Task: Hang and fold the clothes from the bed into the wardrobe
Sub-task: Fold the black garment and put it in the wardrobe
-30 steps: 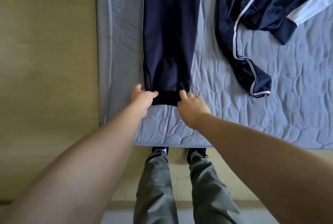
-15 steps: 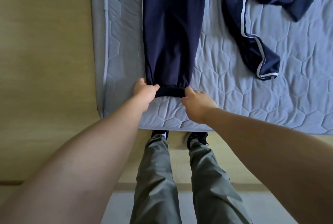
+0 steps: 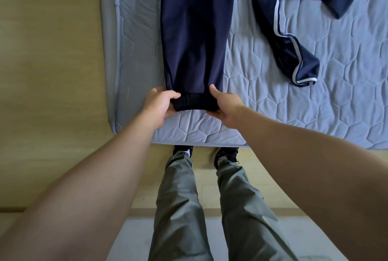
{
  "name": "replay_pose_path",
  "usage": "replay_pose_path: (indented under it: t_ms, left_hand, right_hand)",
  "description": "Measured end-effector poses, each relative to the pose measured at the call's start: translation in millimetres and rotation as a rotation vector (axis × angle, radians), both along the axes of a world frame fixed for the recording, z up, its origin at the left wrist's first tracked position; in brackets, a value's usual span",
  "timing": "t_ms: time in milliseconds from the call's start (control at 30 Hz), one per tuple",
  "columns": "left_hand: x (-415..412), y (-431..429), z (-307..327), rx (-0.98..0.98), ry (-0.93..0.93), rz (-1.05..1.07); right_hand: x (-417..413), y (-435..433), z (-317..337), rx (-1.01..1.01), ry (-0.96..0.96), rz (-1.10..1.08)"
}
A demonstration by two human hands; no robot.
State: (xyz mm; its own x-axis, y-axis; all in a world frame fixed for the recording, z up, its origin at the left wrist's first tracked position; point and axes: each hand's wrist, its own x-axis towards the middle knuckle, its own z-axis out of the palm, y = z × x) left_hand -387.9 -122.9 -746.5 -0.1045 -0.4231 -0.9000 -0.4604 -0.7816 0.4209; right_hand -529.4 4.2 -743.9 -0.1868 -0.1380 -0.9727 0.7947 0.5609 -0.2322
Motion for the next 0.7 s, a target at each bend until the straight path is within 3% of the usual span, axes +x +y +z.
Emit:
replay_pose_path:
  t_ms: [67, 133, 233, 400, 467, 567, 633, 700]
  left_hand:
    - [8.7, 6.1, 5.7, -0.226, -0.055, -0.211]
    - [13.9, 14.2, 18.1, -0.431, 0.008, -0.485]
    - [13.3, 21.2, 40.3, -0.627, -0.016, -0.778]
    - [7.6, 14.9, 85.1, -0.64, 0.015, -0.934]
    - [0.7, 10.7, 100.8, -0.751, -0.028, -1.034]
    - [-13.7, -3.3, 121.3, -0.969, -0.119, -1.007]
    - [-22.5, -16.6, 133.5, -1.026, -0.109, -0.953]
    - [-29.8, -29.9, 143.7, -1.069, -0.07, -0.938]
  right_hand:
    - [2.7, 3.0, 5.1, 0.004, 0.048, 0.068]
    - [6.5, 6.1, 14.0, -0.017, 0.145, 0.119]
    - [8.4, 11.6, 35.5, -0.059, 0.34, 0.2]
    - [-0.3, 17.2, 80.2, -0.178, 0.552, 0.343]
    - [-5.5, 14.1, 97.7, -0.246, 0.607, 0.377]
    - [-18.4, 11.4, 122.1, -0.427, 0.534, 0.349]
    - [-25.6, 9.9, 134.0, -0.48, 0.528, 0.493]
    - [-31.8, 3.2, 139.8, -0.416, 0.713, 0.685]
